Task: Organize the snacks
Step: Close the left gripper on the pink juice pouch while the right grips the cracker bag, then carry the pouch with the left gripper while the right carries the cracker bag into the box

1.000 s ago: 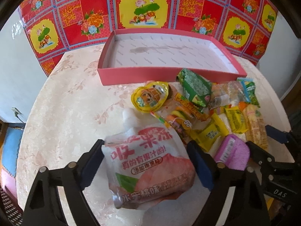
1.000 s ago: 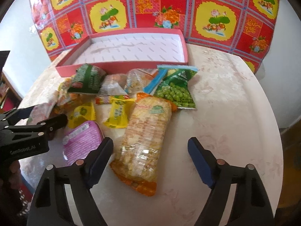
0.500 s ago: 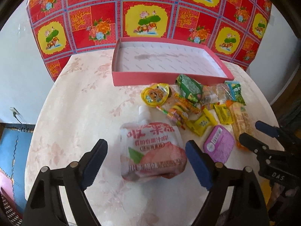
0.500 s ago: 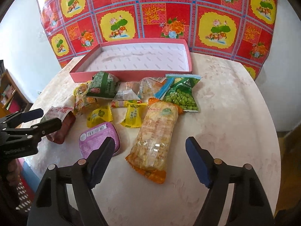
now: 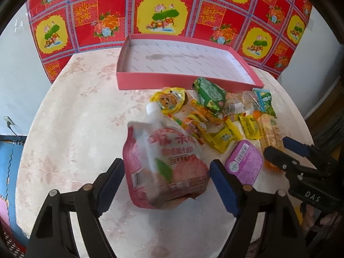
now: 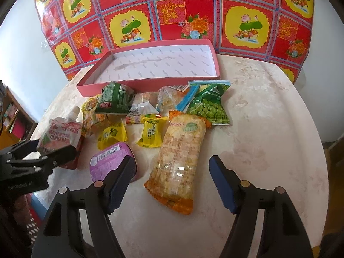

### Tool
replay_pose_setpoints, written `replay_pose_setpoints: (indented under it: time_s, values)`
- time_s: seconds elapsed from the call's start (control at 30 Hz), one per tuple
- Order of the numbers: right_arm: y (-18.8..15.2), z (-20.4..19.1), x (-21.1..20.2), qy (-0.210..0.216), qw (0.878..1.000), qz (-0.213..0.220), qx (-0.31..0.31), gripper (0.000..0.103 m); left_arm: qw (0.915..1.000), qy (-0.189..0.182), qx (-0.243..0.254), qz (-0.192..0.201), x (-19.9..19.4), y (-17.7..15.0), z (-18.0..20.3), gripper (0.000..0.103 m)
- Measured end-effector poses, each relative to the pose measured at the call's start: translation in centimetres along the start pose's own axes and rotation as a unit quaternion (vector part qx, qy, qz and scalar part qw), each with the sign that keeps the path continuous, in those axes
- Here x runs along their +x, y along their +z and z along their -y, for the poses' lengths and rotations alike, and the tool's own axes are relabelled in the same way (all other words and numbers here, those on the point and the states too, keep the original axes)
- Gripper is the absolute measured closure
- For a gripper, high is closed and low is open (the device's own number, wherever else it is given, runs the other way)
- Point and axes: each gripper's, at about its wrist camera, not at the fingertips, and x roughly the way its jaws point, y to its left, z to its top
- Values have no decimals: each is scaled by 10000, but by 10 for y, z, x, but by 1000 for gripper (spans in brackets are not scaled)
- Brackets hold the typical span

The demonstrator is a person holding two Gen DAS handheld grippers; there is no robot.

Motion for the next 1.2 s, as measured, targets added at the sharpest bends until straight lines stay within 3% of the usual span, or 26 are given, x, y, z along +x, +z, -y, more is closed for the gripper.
replay_pose_setpoints:
  time_s: [0.27,0.4,0.5,0.6,0.77,1.2]
  values:
    - [2,2,7,-47,9999,-41,126,34,10000,-50,20,-71,9,-1,3,22]
    - [1,4,11,-49,9998,-117,164,39,10000,44,65,-21,10,0,4,29]
    - [0,3,11,-87,9999,-85,107,46,10000,-25,59,12,8,0,2,40]
    - [0,3,11,-134,9998,-72,83,54,10000,-84,18,34,7,0,0,61]
    - [-1,6,9,-89,9998,-66,136,63,9998,-181,-92,39,5,-1,-6,65]
    - [-5,4,-16,78,9999,148,43,65,9990,-165,34,404,-23,-1,-7,65]
